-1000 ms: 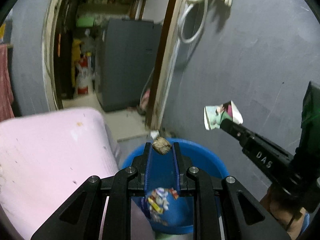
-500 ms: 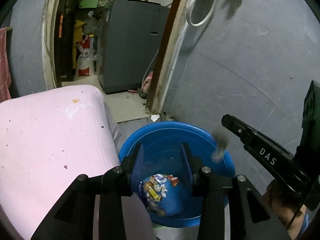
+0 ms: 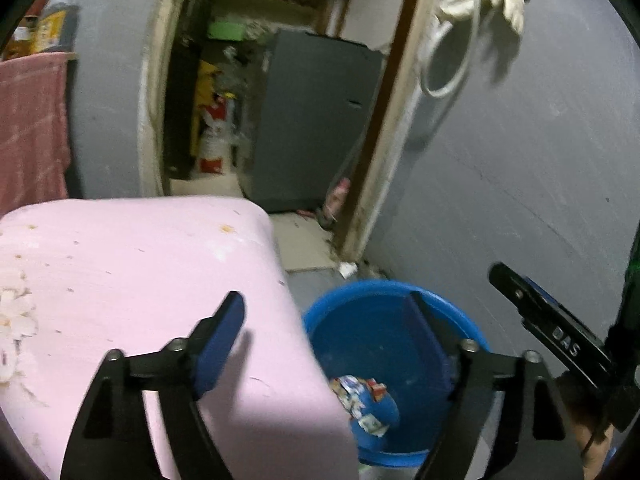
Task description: Collect trash
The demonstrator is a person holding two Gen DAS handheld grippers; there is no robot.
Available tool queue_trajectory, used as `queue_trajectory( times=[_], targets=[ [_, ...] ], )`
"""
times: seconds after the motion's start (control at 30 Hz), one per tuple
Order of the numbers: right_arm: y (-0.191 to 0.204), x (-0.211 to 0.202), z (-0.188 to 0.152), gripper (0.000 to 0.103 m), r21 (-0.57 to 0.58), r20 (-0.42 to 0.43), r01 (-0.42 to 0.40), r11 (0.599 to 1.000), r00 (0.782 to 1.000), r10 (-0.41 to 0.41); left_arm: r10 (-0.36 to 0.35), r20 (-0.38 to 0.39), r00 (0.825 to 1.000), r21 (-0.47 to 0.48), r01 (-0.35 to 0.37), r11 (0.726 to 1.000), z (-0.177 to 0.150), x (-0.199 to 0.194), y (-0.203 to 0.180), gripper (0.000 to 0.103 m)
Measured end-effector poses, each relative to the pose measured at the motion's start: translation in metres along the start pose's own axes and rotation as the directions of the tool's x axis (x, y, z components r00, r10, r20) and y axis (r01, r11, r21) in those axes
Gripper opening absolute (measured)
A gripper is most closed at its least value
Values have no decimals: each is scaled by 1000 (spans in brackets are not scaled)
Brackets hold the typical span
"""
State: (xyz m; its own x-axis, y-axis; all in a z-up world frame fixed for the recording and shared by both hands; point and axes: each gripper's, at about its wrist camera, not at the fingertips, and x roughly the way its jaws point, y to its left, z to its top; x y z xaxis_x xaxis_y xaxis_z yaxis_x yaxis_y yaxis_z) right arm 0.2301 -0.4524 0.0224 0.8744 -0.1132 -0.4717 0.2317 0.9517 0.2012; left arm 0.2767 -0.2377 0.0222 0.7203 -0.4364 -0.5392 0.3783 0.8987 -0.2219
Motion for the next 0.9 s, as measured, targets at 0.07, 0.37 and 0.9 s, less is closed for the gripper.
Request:
queue_trajectory(
  times=[0.07,0.37,0.9],
  targets=[
    [3,-5,1,88,-8,25,-3,1000,1000,3,32,38,999,-4,-32,999,3,-8,5,93],
    [20,-28,1,103,-63,153,-26,998,988,35,108,172,979,-42,-102,994,2,-47,27,101],
    [47,-85,-19,103,-130,280,-88,988,952,121,166,263,950,-33,-163,986,-24,-104,45,101]
  ],
)
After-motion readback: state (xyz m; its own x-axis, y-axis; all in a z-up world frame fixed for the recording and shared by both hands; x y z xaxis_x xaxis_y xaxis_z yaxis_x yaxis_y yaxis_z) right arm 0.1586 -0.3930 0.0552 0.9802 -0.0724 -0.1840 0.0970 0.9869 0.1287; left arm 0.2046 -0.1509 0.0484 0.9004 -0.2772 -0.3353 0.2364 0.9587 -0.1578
